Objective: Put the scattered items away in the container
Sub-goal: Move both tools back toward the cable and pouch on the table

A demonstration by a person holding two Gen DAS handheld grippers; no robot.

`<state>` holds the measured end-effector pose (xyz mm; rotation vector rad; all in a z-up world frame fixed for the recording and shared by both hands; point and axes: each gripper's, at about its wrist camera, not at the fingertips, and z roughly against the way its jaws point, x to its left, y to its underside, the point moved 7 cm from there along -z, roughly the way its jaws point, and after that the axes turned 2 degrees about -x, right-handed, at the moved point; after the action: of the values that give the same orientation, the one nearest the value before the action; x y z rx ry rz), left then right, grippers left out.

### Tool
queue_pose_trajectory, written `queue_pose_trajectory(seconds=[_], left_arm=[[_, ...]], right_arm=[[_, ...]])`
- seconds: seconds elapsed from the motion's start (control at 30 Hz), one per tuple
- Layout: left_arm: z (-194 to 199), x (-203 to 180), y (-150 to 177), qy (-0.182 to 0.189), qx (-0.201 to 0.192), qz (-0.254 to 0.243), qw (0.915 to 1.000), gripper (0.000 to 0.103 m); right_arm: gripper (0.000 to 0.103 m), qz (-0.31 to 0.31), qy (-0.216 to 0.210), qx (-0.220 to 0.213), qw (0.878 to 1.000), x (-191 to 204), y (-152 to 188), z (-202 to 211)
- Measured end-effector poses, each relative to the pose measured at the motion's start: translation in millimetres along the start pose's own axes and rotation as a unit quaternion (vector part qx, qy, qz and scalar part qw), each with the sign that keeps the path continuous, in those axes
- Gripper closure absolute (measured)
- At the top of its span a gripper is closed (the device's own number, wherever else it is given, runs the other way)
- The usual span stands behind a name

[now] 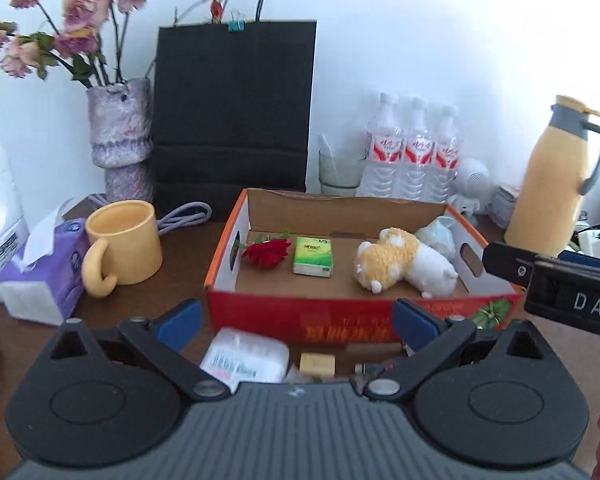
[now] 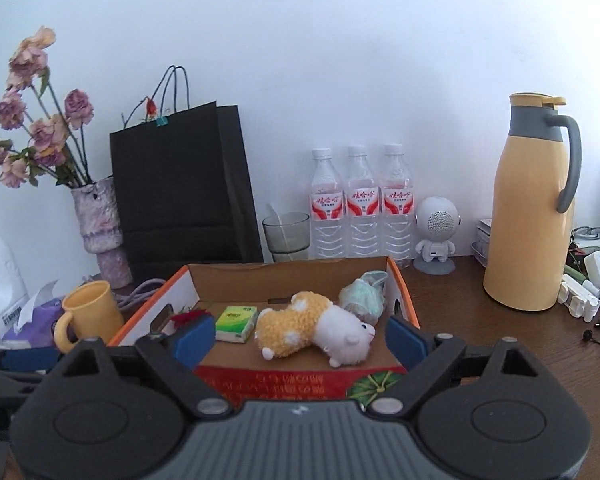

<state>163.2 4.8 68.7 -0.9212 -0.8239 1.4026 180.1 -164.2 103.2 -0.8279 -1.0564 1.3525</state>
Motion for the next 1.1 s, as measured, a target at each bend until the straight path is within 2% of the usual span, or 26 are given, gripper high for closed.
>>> queue_pose_trajectory(seconds=[0.03, 0.1, 0.2, 0.37, 0.53, 0.63, 0.7, 0.73, 0.8, 0.9, 0.93, 1.0, 1.03, 1.07, 1.1], left_arm=[[14, 0, 9, 0.002, -0.016, -0.005, 0.9999, 0.0], [39, -2, 26, -0.003, -0.031, -0.023, 0.9993, 0.0], [76, -4, 54, -0.006, -0.022, -0.033, 0.9992, 0.0], [123, -7, 101, 0.03, -0.008, -0.025, 0.9992, 0.0], [149, -7, 120, 0.056, -0.007, -0.041, 0.9976, 0.0], [141, 9, 115, 0.027, 0.001, -0.027, 0.9993, 0.0], [129, 19, 109, 0.028, 0.015, -0.002, 0.9995, 0.0], [122, 24, 106, 0.032, 0.021, 0.009, 0.9992, 0.002], [105, 27, 97, 0.043, 0.036, 0.022, 0.9982, 0.005], [76, 17, 75, 0.081, 0.04, 0.018, 0.9958, 0.011], [64, 12, 68, 0.094, 0.047, 0.019, 0.9943, 0.018], [41, 0, 57, 0.115, 0.061, 0.013, 0.9914, 0.025], [30, -6, 54, 0.121, 0.065, 0.008, 0.9904, 0.033], [17, -12, 52, 0.128, 0.071, 0.002, 0.9892, 0.036], [5, -18, 52, 0.133, 0.081, -0.002, 0.9878, 0.047]], right_arm=[[0.008, -0.002, -0.013, -0.006, 1.0, 1, 8, 14], [0.0, -0.012, -0.031, -0.011, 0.999, 0, 25, 40], [0.0, -0.001, -0.037, 0.005, 0.999, 0, 50, 76], [0.0, -0.017, -0.023, 0.013, 1.0, -8, 92, 133], [0.003, 0.003, -0.024, 0.036, 0.999, -12, 123, 161], [0.01, 0.015, -0.029, 0.05, 0.998, -13, 126, 161], [0.025, 0.018, -0.044, 0.055, 0.997, -10, 121, 152], [0.029, 0.019, -0.055, 0.057, 0.997, -7, 116, 145], [0.044, 0.022, -0.078, 0.06, 0.995, -3, 106, 128], [0.051, 0.037, -0.083, 0.064, 0.994, 1, 92, 93], [0.053, 0.044, -0.08, 0.07, 0.993, 1, 91, 82], [0.059, 0.058, -0.073, 0.082, 0.992, 3, 90, 61], [0.06, 0.063, -0.071, 0.087, 0.992, 4, 90, 54], [0.061, 0.069, -0.07, 0.09, 0.991, 4, 91, 48], [0.062, 0.076, -0.067, 0.092, 0.991, 3, 91, 44]])
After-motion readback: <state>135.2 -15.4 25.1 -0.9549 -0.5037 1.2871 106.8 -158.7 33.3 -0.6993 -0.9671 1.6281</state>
